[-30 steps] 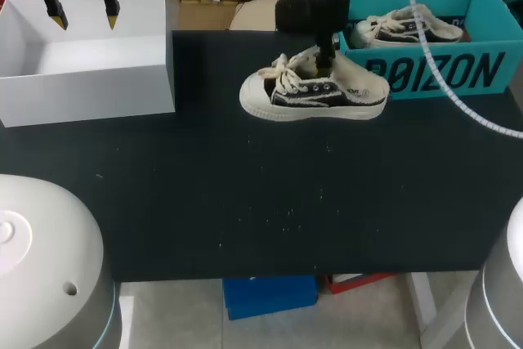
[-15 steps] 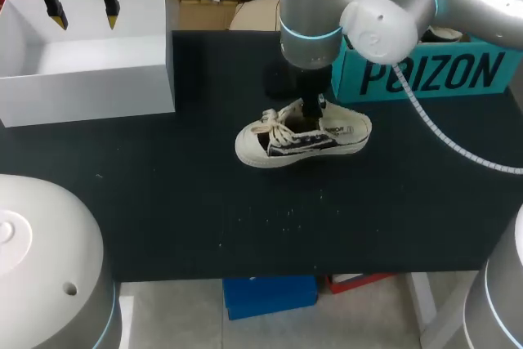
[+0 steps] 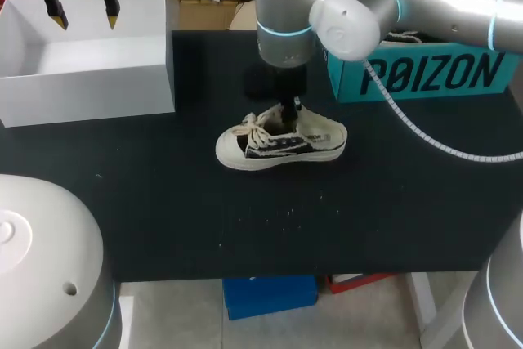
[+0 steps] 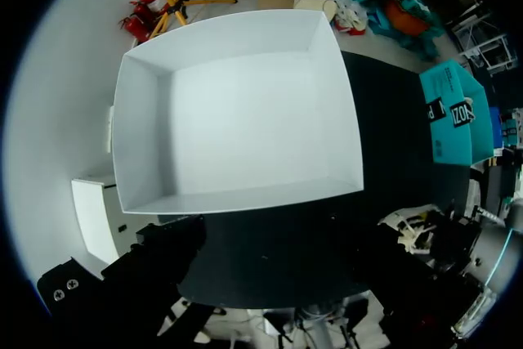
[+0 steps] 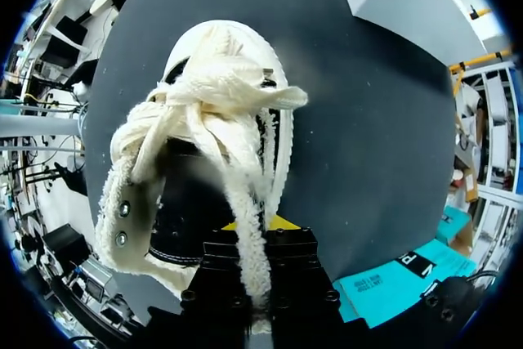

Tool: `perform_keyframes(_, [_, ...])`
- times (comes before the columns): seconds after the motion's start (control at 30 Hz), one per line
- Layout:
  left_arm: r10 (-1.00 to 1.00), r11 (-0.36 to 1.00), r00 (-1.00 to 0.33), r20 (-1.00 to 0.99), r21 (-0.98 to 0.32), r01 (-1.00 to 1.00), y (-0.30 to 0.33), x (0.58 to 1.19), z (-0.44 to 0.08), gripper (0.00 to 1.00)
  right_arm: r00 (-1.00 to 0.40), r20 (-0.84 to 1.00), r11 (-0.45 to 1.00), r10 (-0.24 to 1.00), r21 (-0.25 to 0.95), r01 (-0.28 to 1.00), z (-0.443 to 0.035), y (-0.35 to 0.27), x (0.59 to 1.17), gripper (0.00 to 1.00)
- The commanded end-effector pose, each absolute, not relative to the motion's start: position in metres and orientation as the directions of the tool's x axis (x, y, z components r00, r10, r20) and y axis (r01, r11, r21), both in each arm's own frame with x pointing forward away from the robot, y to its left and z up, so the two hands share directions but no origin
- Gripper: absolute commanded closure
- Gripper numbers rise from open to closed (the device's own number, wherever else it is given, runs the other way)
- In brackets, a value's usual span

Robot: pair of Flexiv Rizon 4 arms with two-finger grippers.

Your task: Take the shoe out of the shoebox, open the shoe tongue, remove and reinsert the insole, then place the shoe into the shoebox

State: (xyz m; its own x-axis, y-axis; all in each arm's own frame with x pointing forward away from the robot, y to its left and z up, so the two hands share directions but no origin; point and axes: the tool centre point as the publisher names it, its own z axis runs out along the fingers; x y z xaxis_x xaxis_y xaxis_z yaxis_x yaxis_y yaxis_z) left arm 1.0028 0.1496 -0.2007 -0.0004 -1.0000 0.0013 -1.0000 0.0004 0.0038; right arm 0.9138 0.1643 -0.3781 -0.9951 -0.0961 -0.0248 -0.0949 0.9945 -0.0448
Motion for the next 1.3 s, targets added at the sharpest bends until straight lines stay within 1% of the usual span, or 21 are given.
perform_keyframes(0.03, [-1.0,0.0,0.0,0.001,0.005,-1.0,0.15,1.003,-0.2,0.0,-0.996,0.013,0.995,-0.083,-0.049,-0.084,-0.385,0.174,0.917,1.0])
perform_keyframes(0.23, [-1.0,0.0,0.0,0.001,0.005,-1.0,0.15,1.003,-0.2,0.0,-0.998,0.032,0.997,-0.06,-0.042,-0.061,-0.393,0.178,0.913,1.0])
perform_keyframes(0.27, [-1.0,0.0,0.0,0.001,0.005,-1.0,0.15,1.003,-0.2,0.0,-0.998,0.034,0.997,-0.054,-0.046,-0.056,-0.394,0.177,0.913,0.89])
perform_keyframes(0.3, [-1.0,0.0,0.0,0.001,0.005,-1.0,0.15,1.003,-0.2,0.0,-0.998,0.036,0.997,-0.046,-0.053,-0.048,-0.394,0.176,0.912,0.61])
perform_keyframes(0.33, [-1.0,0.0,0.0,0.001,0.005,-1.0,0.15,1.003,-0.2,0.0,-0.998,0.036,0.998,-0.046,-0.052,-0.047,-0.394,0.175,0.912,0.0])
perform_keyframes(0.43, [-1.0,0.0,0.0,0.001,0.005,-1.0,0.15,1.003,-0.2,0.0,-0.999,0.027,0.996,-0.041,-0.076,-0.043,-0.388,0.168,0.913,0.0])
perform_keyframes(0.57, [-1.0,0.0,0.0,0.001,0.005,-1.0,0.15,1.003,-0.2,0.0,-1.0,0.012,0.998,-0.013,-0.068,-0.013,-0.37,0.157,0.916,0.0])
perform_keyframes(0.63, [-1.0,0.0,0.0,0.001,0.005,-1.0,0.15,1.003,-0.2,0.0,-0.999,0.024,0.999,0.031,-0.019,0.03,-0.356,0.155,0.917,0.0])
perform_keyframes(0.7, [-1.0,0.0,0.0,0.001,0.005,-1.0,0.15,1.003,-0.2,0.0,-0.999,0.023,1.0,0.022,0.011,0.023,-0.342,0.152,0.917,0.0])
perform_keyframes(0.83, [-1.0,0.0,0.0,0.001,0.005,-1.0,0.15,1.003,-0.2,0.0,-0.999,0.04,0.993,0.023,0.112,0.028,-0.318,0.148,0.914,0.0])
perform_keyframes(0.93, [-1.0,0.0,0.0,0.001,0.005,-1.0,0.15,1.003,-0.2,0.0,-0.999,0.052,0.978,-0.009,0.211,0.002,-0.306,0.144,0.909,0.0])
perform_keyframes(1.03, [-1.0,0.0,0.0,0.001,0.005,-1.0,0.15,1.003,-0.2,0.0,-0.999,0.051,0.936,-0.011,0.353,0.007,-0.296,0.136,0.906,0.0])
perform_keyframes(1.1, [-1.0,0.0,0.0,0.001,0.005,-1.0,0.15,1.003,-0.2,0.0,-0.999,0.025,0.912,-0.034,0.409,-0.021,-0.292,0.129,0.904,0.0])
perform_keyframes(1.2, [-1.0,0.0,0.0,0.001,0.005,-1.0,0.15,1.003,-0.2,0.0,-0.999,-0.001,0.884,-0.055,0.465,-0.049,-0.288,0.116,0.901,0.0])
perform_keyframes(1.3, [-1.0,0.0,0.0,0.001,0.005,-1.0,0.15,1.003,-0.2,0.0,-0.998,-0.016,0.868,-0.064,0.492,-0.064,-0.286,0.105,0.899,0.0])
